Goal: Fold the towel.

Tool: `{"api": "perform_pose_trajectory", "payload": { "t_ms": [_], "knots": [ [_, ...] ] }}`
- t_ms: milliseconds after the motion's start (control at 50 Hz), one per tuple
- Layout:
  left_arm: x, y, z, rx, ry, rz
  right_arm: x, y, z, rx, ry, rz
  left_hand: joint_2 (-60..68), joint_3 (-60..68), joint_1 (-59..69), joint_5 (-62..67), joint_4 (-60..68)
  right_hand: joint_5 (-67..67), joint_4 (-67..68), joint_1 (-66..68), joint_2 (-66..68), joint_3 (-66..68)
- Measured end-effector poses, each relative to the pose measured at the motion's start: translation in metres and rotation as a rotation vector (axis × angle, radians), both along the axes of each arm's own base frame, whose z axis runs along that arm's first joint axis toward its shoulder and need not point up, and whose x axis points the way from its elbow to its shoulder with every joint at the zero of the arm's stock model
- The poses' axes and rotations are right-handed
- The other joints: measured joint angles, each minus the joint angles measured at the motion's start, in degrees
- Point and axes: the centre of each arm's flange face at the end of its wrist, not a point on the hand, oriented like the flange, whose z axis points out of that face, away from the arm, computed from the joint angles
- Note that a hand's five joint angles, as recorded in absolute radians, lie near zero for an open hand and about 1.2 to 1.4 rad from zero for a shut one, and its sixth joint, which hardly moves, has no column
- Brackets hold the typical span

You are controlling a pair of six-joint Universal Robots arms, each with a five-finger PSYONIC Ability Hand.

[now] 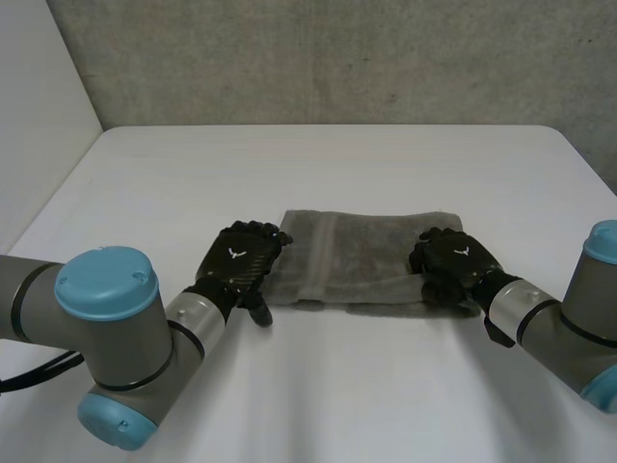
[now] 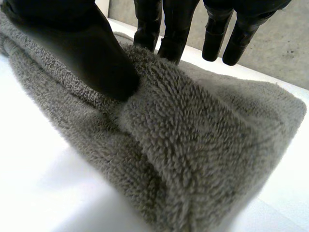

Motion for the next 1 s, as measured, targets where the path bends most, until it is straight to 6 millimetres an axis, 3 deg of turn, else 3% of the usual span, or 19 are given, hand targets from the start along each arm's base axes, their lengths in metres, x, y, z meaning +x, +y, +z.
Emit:
{"api": "perform_pose_trajectory", "payload": {
  "t_ms": [140, 280, 460, 640, 780, 960, 1000],
  "knots": [
    [0.001, 0.001, 0.000, 0.002, -0.001, 0.000, -0.005, 0.002, 0.017, -0.038, -0.007, -0.010, 0.00, 0.00, 0.00, 0.00, 0.00, 0.04, 0.00, 0.06, 0.00, 0.00],
    [0.002, 0.003, -0.002, 0.009, -0.005, 0.001, -0.038, 0.008, 0.041, -0.088, -0.016, -0.072, 0.00, 0.00, 0.00, 0.00, 0.00, 0.05, 0.00, 0.14, 0.00, 0.00],
    [0.003, 0.004, -0.002, 0.012, -0.007, 0.000, -0.068, 0.011, 0.036, -0.086, 0.020, -0.098, 0.00, 0.00, 0.00, 0.00, 0.00, 0.05, 0.00, 0.35, 0.00, 0.00],
    [0.004, 0.005, -0.003, 0.017, -0.010, 0.001, -0.086, 0.006, 0.033, -0.110, 0.082, -0.133, 0.00, 0.00, 0.00, 0.00, 0.00, 0.05, 0.00, 0.36, 0.00, 0.00],
    [0.004, 0.006, -0.002, 0.016, -0.009, 0.001, -0.112, 0.000, 0.037, -0.119, 0.085, -0.199, 0.00, 0.00, 0.00, 0.00, 0.00, -0.63, 0.00, 0.15, -0.06, 0.00],
    [0.000, 0.012, 0.007, -0.006, 0.006, -0.020, -0.113, 0.007, 0.036, -0.069, 0.059, -0.187, 0.00, 0.00, 0.00, 0.00, 0.00, -45.58, 0.00, -42.70, -41.87, 0.00],
    [-0.001, 0.014, 0.008, -0.007, 0.006, -0.024, -0.113, 0.008, 0.036, -0.065, 0.058, -0.186, 0.00, 0.00, 0.00, 0.00, 0.00, -48.60, 0.00, -45.39, -44.16, 0.00]
  ]
}}
